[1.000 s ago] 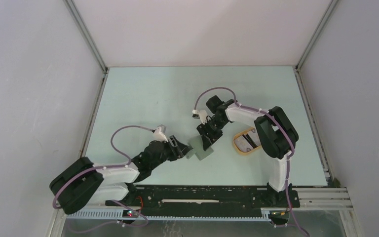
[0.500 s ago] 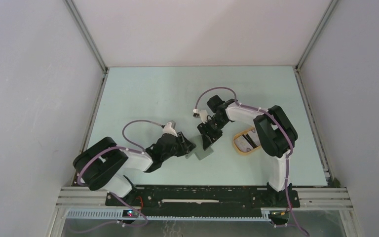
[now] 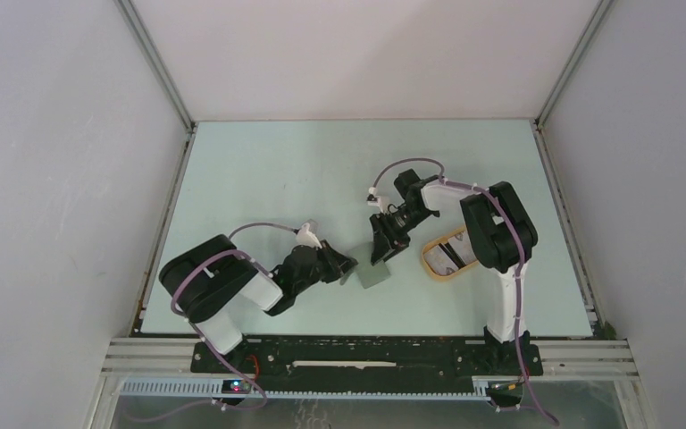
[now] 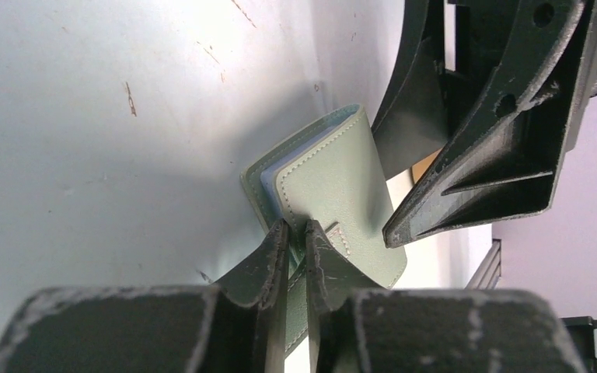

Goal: Put the credit cards into the card holder
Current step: Close the card holder at the center of the board.

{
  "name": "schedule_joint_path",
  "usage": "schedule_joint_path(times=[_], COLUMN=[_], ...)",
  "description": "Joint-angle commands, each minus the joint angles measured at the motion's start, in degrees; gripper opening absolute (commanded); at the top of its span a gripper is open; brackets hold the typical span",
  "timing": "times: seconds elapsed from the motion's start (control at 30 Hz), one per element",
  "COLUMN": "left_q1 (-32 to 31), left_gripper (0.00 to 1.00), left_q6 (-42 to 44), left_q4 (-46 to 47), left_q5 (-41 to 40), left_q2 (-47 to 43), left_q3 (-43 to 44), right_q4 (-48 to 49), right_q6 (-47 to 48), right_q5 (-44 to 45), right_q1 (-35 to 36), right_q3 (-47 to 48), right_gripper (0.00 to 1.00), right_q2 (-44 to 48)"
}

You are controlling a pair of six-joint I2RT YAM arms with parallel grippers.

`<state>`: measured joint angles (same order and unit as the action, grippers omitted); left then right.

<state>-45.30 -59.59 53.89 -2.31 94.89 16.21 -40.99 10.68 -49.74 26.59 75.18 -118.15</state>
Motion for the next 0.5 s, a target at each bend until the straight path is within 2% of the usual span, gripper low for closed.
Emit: schedule_joint_path(times=[0.0,0.13,0.23,0.3,0.37,0.43,0.47], left_q1=[-0.49,-0.45,-0.45,-0.49,-0.48,-0.43,-0.48], left_gripper=[0.13,0.12,0.12,0.12,0.14,0.18,0.21], left_q6=[-0.16,-0.95,-1.03,-0.98,-0.98,-0.98,-1.09], left_q4=[-2.94,-0.51,-0.19,0.09,0.75,1.87,2.51], left_q5=[1.86,1.87,1.87,1.87,1.87,1.87,1.87], left_q2=[4.76,5.75,5.75,5.42,4.80,3.56,2.69], left_q3=[-3.40,-3.83,-3.68,-3.72,-3.93,-4.44,-4.99], right_q4=[0.36,0.39,0.66,0.70,0.66,0.61,0.58], right_q6=[-1.23,-2.35,-3.12,-3.38,-3.19,-2.76,-2.57], right_q5=[-2.27,-4.69,-7.21,-8.41,-9.54,-10.47,-11.08], right_q1=[-0.13,-0.51,-1.25,-1.82,-2.46,-3.10,-3.53], right_q3=[0.38,0.52,0.50,0.50,0.50,0.50,0.50], right_gripper=[0.59,0.54,0.44,0.34,0.19,0.05,0.02], right_q2=[-3.71,-5.32,-5.95,-5.97,-5.66,-4.94,-4.38])
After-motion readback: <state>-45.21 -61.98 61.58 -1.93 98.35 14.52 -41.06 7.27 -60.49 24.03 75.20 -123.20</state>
